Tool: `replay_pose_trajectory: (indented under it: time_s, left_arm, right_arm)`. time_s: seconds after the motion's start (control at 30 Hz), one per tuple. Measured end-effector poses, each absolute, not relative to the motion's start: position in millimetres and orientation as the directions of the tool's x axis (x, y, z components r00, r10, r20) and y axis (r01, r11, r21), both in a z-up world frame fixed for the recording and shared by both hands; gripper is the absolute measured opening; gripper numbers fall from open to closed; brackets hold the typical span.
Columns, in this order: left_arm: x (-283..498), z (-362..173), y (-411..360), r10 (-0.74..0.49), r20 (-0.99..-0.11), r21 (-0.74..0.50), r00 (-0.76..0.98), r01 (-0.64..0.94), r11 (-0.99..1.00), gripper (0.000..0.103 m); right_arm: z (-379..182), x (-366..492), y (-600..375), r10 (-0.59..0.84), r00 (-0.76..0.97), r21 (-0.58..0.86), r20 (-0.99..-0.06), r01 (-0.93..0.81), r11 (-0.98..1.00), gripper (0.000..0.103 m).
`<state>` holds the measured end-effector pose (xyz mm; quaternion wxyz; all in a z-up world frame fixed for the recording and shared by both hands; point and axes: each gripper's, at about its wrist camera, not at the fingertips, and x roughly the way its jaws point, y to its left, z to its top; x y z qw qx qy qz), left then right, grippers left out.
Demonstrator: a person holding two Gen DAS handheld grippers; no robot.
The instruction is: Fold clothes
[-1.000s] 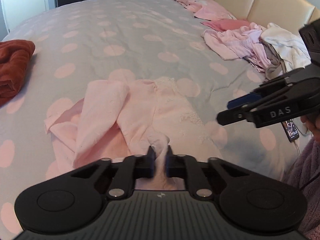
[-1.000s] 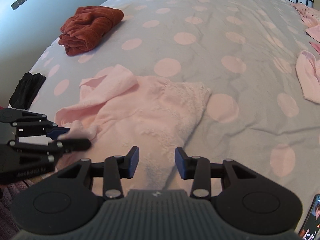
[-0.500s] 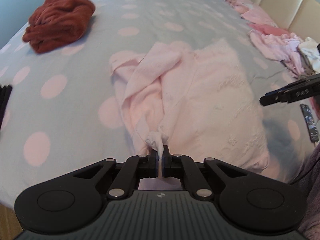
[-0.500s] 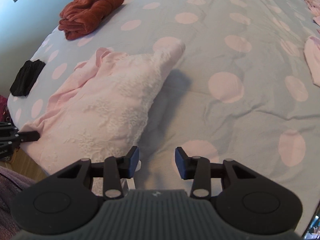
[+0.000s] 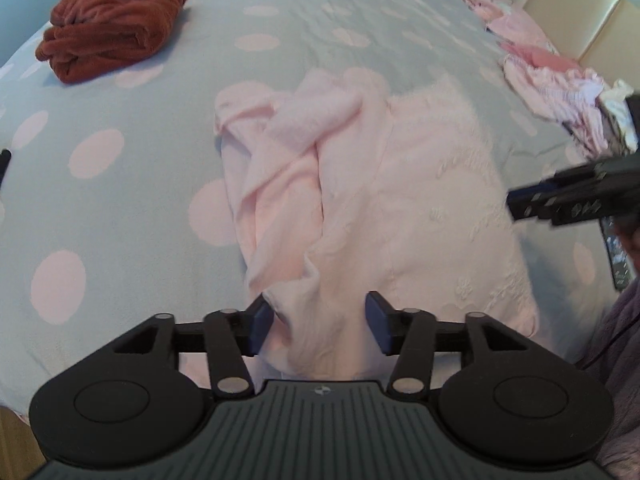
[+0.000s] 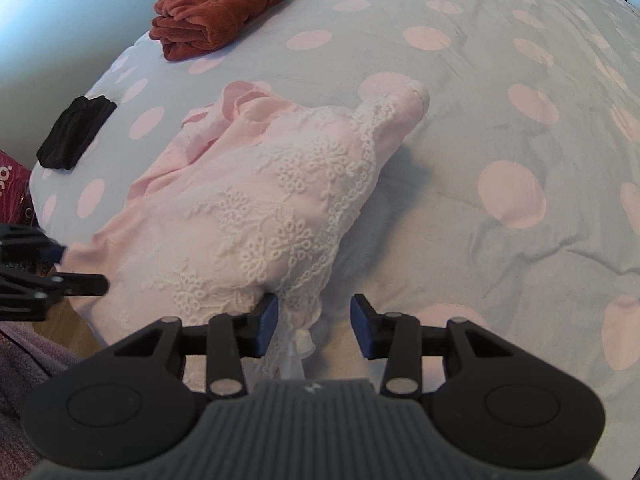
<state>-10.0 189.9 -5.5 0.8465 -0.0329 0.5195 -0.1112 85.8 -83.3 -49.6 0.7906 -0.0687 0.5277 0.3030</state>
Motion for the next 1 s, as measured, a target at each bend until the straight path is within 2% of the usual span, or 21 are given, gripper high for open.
replay_pose_trajectory:
  time_s: [0.27, 0.67, 0.73, 0.8, 0.87, 1.0]
  left_arm:
    - [41.5, 9.4, 180.6, -0.309, -0.82, -0.261, 0.481, 0.167, 0.951, 0.051]
    - [114.9, -53.9, 183.8, -0.357, -0.821, -0.374, 0.446, 0.053, 0.926, 0.049]
    - [118.4, -57.7, 182.6, -0.376, -0.809, -0.395, 0.451, 0.057, 0.917, 0.042]
    - [119.4, -57.5, 178.2, -0.385, -0.802, -0.395, 0.457, 0.078, 0.915, 0.016]
    - [117.8, -52.2, 170.4, -0.375, -0.797, -0.368, 0.473, 0.112, 0.923, 0.004]
    - [101.6, -20.5, 157.3, -0.344, -0.748, -0.296, 0.568, 0.178, 0.938, 0.0]
  right_arm:
    - [-37.6, 91.5, -98.2, 0.391, 0.284, 0.201, -0.876, -0.521, 0.83, 0.044]
    - [-14.6, 93.5, -104.9, 0.487, 0.35, 0.254, -0.801, -0.537, 0.804, 0.045]
    - [-14.9, 95.9, -100.3, 0.493, 0.354, 0.252, -0.795, -0.546, 0.799, 0.045]
    - [-18.6, 101.0, -95.9, 0.482, 0.358, 0.242, -0.8, -0.542, 0.804, 0.045]
    - [-23.2, 106.7, -91.6, 0.47, 0.359, 0.234, -0.806, -0.537, 0.811, 0.045]
    - [-28.2, 114.9, -86.1, 0.464, 0.361, 0.235, -0.809, -0.525, 0.818, 0.045]
